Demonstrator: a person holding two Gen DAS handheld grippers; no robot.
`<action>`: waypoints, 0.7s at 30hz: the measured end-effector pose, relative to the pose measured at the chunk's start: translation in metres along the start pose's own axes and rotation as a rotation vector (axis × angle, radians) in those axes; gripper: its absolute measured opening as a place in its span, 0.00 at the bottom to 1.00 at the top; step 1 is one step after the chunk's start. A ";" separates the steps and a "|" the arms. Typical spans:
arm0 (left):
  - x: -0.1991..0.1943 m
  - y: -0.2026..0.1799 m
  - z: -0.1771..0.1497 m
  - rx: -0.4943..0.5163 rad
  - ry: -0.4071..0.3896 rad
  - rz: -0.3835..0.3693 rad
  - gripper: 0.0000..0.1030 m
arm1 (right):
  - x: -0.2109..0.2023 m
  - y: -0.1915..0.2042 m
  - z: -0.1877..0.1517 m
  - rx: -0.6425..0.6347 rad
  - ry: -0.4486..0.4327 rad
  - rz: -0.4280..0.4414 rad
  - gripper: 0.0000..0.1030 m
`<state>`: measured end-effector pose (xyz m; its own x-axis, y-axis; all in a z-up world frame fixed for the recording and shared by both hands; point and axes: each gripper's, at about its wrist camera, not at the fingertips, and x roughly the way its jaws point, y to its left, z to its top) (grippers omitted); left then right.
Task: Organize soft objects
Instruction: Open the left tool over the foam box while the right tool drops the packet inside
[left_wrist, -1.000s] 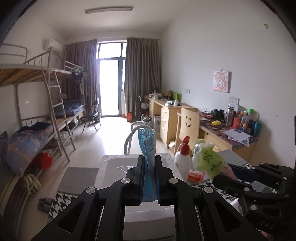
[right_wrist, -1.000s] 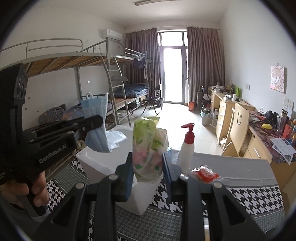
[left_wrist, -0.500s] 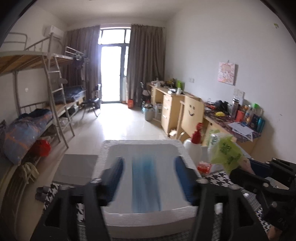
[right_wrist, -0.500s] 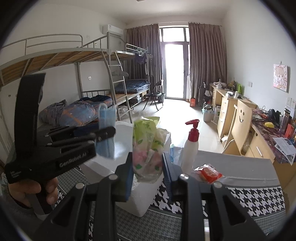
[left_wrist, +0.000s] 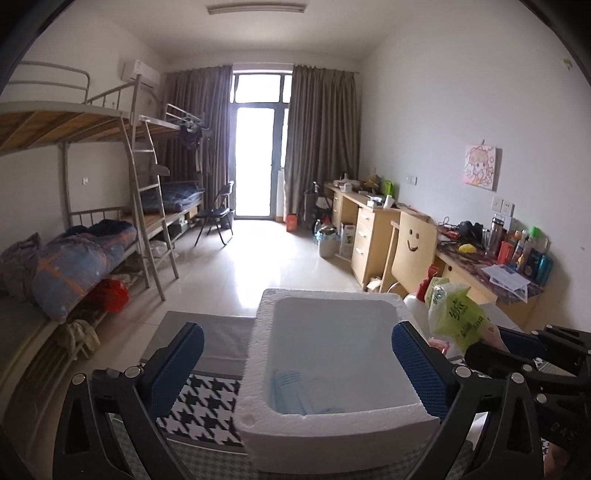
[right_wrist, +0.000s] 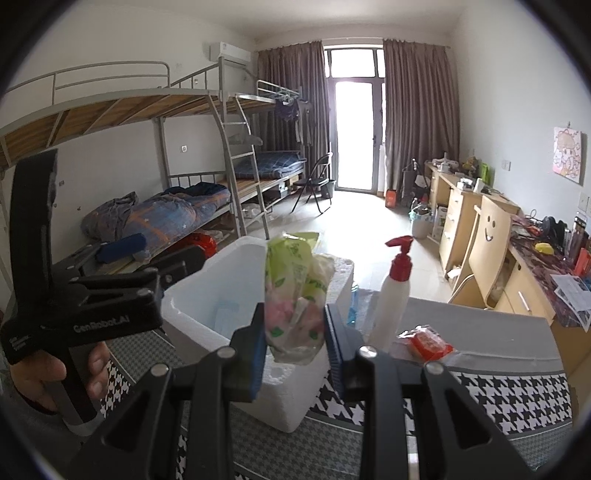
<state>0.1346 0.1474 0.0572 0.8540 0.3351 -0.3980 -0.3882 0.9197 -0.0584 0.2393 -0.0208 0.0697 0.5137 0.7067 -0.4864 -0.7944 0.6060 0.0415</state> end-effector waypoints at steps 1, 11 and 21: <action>-0.001 0.001 0.000 0.002 -0.001 0.005 0.99 | 0.001 0.000 0.000 -0.002 0.003 0.001 0.33; -0.005 0.008 -0.003 0.001 -0.008 0.021 0.99 | 0.015 0.008 0.006 -0.003 0.031 0.028 0.33; -0.010 0.020 -0.009 0.004 -0.002 0.047 0.99 | 0.028 0.011 0.010 -0.010 0.057 0.040 0.33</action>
<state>0.1151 0.1607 0.0517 0.8355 0.3784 -0.3985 -0.4264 0.9038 -0.0357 0.2481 0.0099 0.0652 0.4625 0.7079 -0.5338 -0.8172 0.5739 0.0531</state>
